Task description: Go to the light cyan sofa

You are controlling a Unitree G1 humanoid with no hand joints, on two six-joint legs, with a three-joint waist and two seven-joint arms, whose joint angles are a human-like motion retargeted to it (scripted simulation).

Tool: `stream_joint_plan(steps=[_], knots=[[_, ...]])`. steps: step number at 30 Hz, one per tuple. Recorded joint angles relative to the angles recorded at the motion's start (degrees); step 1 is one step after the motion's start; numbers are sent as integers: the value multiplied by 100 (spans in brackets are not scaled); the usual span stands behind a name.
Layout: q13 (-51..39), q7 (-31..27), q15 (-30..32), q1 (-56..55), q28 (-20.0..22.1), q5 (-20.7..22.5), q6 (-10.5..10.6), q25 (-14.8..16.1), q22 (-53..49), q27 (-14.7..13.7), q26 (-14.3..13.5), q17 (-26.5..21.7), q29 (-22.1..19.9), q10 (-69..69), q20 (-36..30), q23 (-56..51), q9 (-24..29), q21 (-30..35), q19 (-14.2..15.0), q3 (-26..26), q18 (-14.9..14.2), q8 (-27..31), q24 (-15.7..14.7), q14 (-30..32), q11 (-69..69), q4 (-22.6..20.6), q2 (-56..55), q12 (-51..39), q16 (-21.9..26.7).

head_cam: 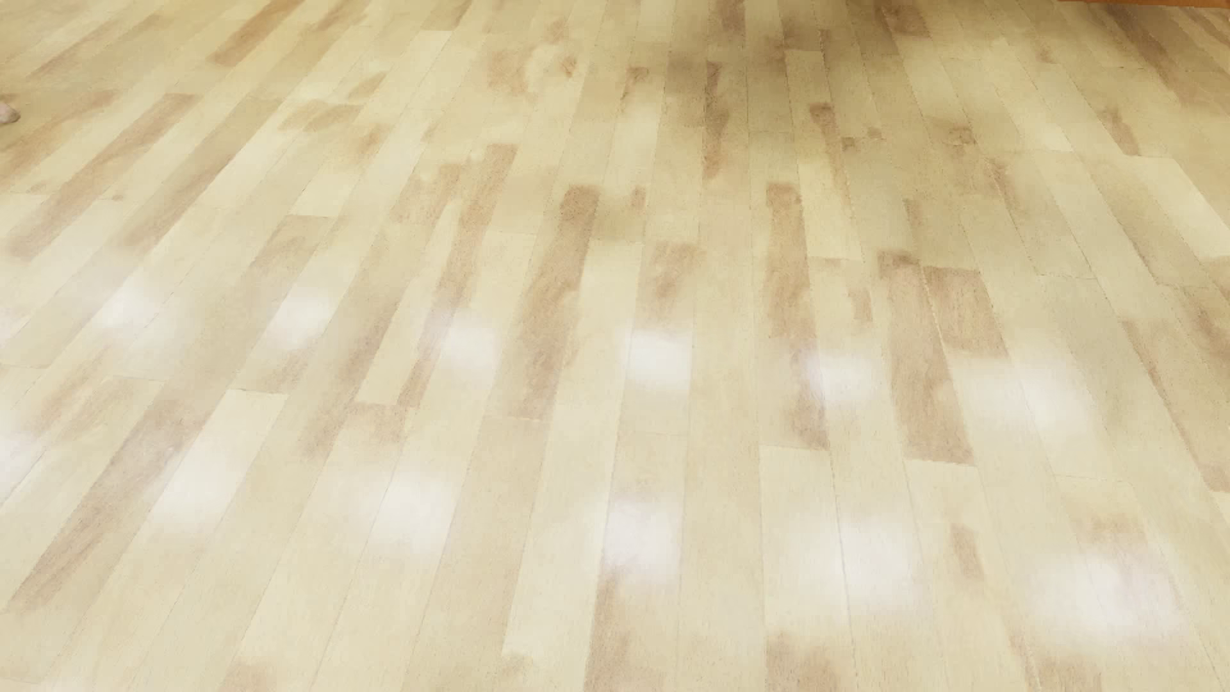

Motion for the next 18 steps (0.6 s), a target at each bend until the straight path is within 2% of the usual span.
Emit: stream_joint_plan(steps=[1, 4, 7, 11, 13, 14, 15, 17, 18], knots=[[-16, -44, -23, -13, 98, -13, -8, 28, -108, -47, -90, -11, -37, 30, 69, -82, 2, -36, -8, -16, -5, -32, -127, -17, 18, -11, 13, -77, 1], [-100, -118, -153, -35, 373, -34, -29, 68, -438, -116, -230, -37, -122, 105, 17, -277, 8, -71, 24, -48, 20, -90, -93, -137, 94, -23, 12, -214, 93], [-133, -199, -459, -142, 371, -55, -44, 93, -578, -206, -266, -39, -133, 400, 19, -472, 32, -36, 10, -81, -42, -198, -145, -434, 260, 21, -19, -221, 161], [-109, -334, -784, -128, 118, -98, -62, 249, -222, -191, -47, 67, -123, 542, -109, -687, 17, -32, -65, -138, -129, -419, -126, -681, 242, 27, 160, -132, 264], [17, -550, -818, -447, -34, -172, -45, 344, 34, -244, 73, 81, -108, 1047, -157, -829, 7, -34, 113, -142, -92, -666, -126, -809, 240, 18, 226, -134, 327], [82, -633, -832, -725, -78, -228, -19, 307, 114, -268, 96, 67, -137, 1473, -171, -901, 16, -3, 174, -140, -74, -836, -136, -798, 268, 29, 250, -127, 359], [125, -603, -795, -1033, -80, -283, 14, 247, 131, -270, 92, 50, -193, 1970, -162, -959, 33, 47, 163, -137, -182, -1012, -151, -709, 280, 83, 296, -93, 389], [121, -308, -817, -1661, 27, -422, 77, 89, 45, -201, 38, -7, -280, 2922, -51, -965, 74, 287, 344, -99, -310, -1391, -208, -515, 246, 293, 436, 65, 440], [80, -54, -830, -1953, 73, -497, 94, -39, -56, -232, 4, -93, -235, 3254, 26, -867, 85, 477, 460, -64, -154, -1575, -236, -474, 174, 443, 539, 200, 463]])
